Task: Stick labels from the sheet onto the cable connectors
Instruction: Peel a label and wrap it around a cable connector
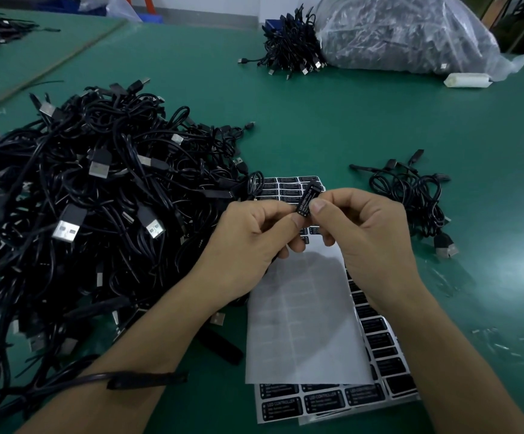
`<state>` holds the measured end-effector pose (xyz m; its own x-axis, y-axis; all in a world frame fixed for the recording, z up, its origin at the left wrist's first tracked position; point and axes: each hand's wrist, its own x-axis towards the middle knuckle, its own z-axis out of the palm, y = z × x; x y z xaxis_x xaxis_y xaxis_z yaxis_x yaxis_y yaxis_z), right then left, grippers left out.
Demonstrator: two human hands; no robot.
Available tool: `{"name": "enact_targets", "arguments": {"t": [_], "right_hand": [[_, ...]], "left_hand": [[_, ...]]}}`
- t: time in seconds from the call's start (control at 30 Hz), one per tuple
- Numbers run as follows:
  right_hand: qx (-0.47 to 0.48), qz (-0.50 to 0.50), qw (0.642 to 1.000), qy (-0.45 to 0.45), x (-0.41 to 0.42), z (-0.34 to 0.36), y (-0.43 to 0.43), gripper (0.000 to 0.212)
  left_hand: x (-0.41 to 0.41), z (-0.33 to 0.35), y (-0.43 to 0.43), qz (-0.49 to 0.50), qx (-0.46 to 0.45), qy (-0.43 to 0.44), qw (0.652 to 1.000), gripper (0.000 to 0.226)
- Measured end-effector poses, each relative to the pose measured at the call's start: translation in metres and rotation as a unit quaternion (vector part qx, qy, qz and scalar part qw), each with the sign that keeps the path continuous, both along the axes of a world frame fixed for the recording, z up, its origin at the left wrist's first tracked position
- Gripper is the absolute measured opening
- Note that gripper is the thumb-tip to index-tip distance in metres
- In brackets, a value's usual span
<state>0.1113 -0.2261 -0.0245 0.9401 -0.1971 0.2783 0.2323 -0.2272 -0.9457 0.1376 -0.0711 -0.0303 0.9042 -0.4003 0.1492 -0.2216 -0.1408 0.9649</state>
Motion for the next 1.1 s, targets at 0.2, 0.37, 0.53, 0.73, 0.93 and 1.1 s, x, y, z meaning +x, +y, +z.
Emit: {"name": "enact_targets", "arguments": {"t": [0.2,0.37,0.53,0.73,0.93,1.1], "right_hand": [[-0.002,-0.004,1.0,-0.002,0.0012,-0.0017,-0.0001,0.021],[-0.014,-0.006,1.0,-0.005,0.0005,-0.0018,-0.0009,0.022],[-0.025,-0.008,1.0,-0.008,0.0011,-0.0024,-0.0014,0.021],[-0.024,-0.009,1.0,-0.007,0.0019,-0.0037,-0.0027,0.022],[-0.025,-0.006,1.0,-0.01,0.0024,-0.0034,-0.0022,0.022],[-0.025,0.002,1.0,-0.01,0.0006,-0.0022,-0.0014,0.022]], "left_hand": [[-0.0001,0.0012,-0.0007,0.0,-0.003,0.002,1.0,0.029],[-0.0007,0.0005,-0.0004,-0.007,-0.009,0.014,1.0,0.028],[-0.0009,0.0,-0.0003,-0.009,-0.008,0.013,1.0,0.027],[-0.0011,0.001,-0.0001,-0.011,-0.006,0.009,1.0,0.029],[-0.0014,0.0011,-0.0007,-0.013,-0.005,0.012,1.0,0.029],[-0.0012,0.0001,0.0002,-0.009,-0.009,0.008,1.0,0.027]]}}
